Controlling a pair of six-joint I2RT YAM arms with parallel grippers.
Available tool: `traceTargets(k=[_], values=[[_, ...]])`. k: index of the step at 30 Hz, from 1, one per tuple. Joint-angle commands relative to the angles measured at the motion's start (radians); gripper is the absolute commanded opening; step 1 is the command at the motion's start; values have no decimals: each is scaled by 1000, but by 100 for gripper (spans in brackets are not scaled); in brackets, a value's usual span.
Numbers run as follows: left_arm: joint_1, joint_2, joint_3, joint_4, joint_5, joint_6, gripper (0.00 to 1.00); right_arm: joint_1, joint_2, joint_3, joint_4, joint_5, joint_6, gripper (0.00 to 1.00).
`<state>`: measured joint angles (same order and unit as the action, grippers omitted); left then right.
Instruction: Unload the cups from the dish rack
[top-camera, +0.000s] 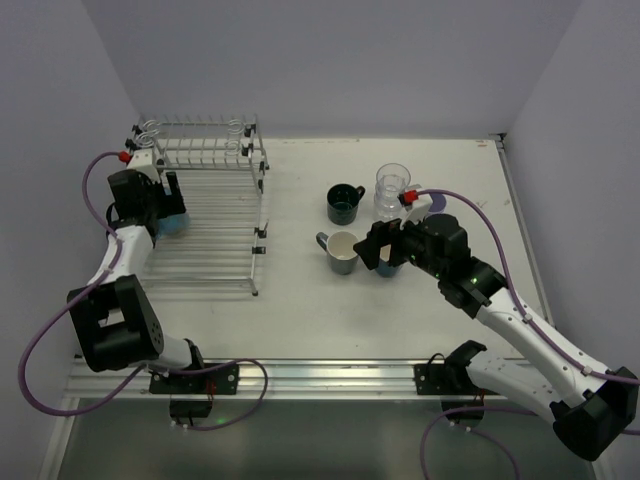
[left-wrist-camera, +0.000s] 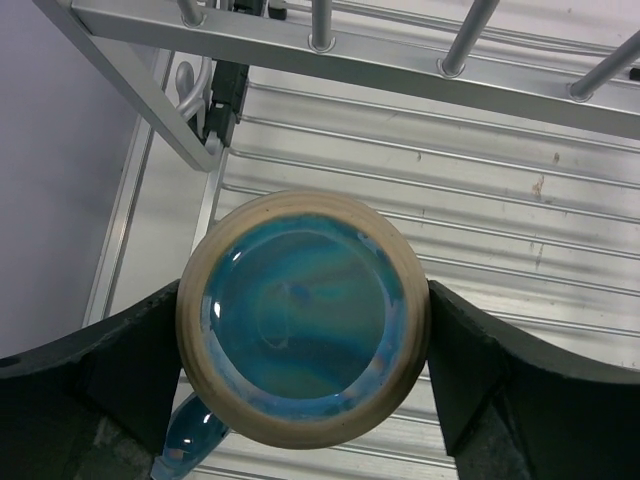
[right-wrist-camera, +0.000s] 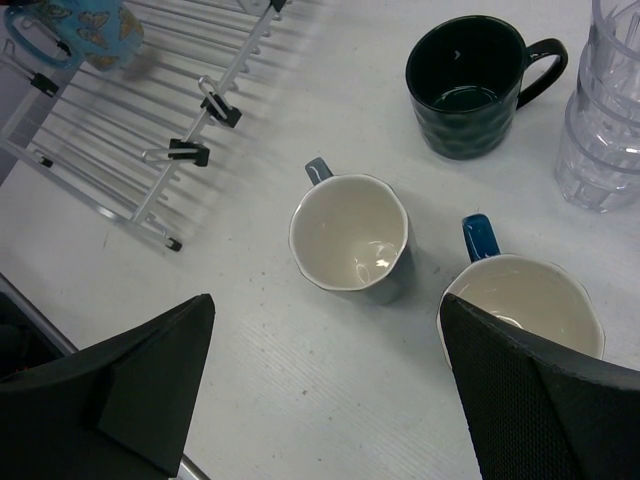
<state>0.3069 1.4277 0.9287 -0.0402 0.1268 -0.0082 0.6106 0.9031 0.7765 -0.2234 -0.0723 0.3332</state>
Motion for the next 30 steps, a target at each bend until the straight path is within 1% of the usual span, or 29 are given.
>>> traceTargets(k=[1,3,4,6,7,8,9,10,14,17,18,21,26,29,30], values=[[-6,-24,-30,74,25,-33,82,5,-12,-13,39,-15,6,97],[-6,-42,-37,83,16,-52,71,5,-15,-14,42,-18,6,97],[-8,-67,-40,82,16,-58,59,5,-16,-16,42,-20,6,97],[-9,-96,-47,85,7,-79,46,5,-18,-16,42,-21,7,97],[-15,-124,-51,88,10,-88,38,5,-24,-17,42,-23,9,98],[-20,-139,-53,89,29,-110,35,3,-32,-20,51,-24,9,98],[-34,-153,-54,89,42,-121,29,5,-42,-26,62,-23,13,98],[-46,-180,-53,91,51,-139,26,5,-76,-45,77,-9,16,98],[-101,-259,-63,88,60,-194,18,5,-183,-108,171,51,36,99],[-138,-324,-111,85,77,-243,12,5,-225,-134,200,51,49,99],[-147,-325,-120,79,76,-249,12,5,-227,-134,205,48,50,99],[-166,-380,-161,69,80,-300,8,5,-224,-146,223,8,66,99],[-184,-476,-172,69,123,-363,5,5,-207,-132,257,-64,98,99],[-187,-512,-157,71,164,-400,3,8,-201,-131,294,-104,153,99],[-187,-519,-148,71,178,-407,3,11,-199,-137,314,-115,200,99]])
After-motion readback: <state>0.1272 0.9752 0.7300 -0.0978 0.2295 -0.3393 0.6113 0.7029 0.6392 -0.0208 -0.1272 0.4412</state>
